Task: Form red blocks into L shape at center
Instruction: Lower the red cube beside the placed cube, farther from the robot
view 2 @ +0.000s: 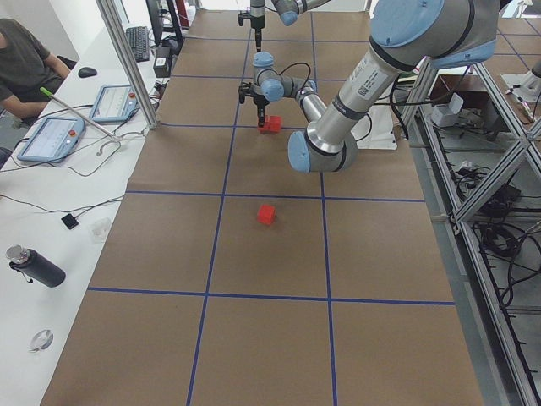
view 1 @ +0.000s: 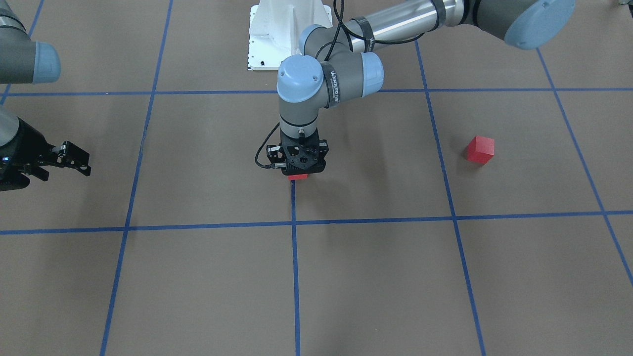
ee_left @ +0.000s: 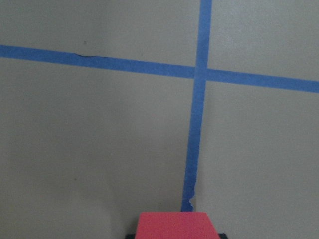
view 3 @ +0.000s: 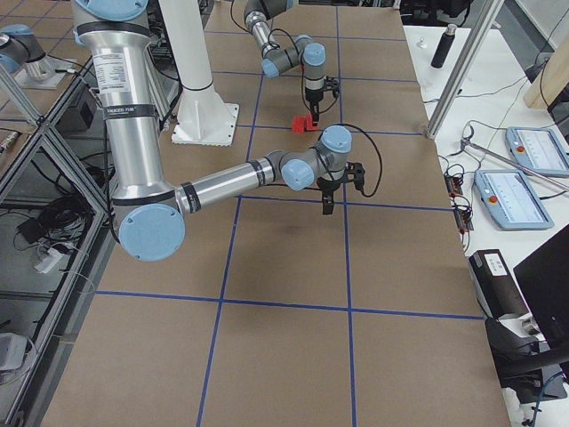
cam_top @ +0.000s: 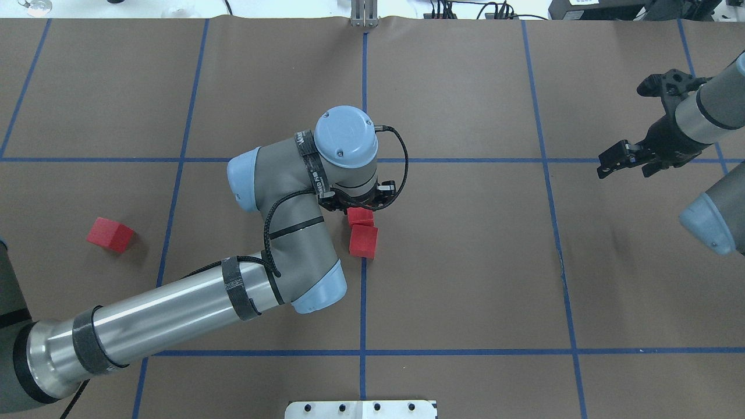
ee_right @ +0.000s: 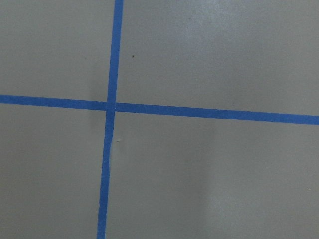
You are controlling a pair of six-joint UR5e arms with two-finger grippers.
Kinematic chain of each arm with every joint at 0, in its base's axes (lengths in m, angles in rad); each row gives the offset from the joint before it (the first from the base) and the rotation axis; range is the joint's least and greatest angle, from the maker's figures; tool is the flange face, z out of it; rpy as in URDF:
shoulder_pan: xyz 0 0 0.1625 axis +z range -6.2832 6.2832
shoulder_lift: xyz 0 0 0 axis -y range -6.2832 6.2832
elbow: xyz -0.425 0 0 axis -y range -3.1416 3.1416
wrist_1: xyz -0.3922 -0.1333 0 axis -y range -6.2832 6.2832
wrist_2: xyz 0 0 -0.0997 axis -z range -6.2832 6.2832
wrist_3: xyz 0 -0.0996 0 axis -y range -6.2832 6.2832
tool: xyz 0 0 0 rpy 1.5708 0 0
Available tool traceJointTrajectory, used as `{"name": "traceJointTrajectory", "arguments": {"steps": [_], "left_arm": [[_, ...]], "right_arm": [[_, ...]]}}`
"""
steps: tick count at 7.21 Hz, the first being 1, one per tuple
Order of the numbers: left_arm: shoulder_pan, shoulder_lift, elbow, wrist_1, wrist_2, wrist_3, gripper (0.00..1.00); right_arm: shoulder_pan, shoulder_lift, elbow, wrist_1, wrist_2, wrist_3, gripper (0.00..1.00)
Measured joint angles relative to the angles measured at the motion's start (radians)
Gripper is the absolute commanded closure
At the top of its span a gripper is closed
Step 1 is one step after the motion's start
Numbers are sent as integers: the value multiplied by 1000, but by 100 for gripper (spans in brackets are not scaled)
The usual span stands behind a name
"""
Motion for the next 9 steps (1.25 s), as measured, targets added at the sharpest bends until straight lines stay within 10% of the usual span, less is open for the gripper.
{"name": "traceJointTrajectory", "arguments": {"steps": [9], "left_arm": [[30,42,-53,8,0,0,100]], "right_arm": [[2,0,1,0,1,0,0]]}}
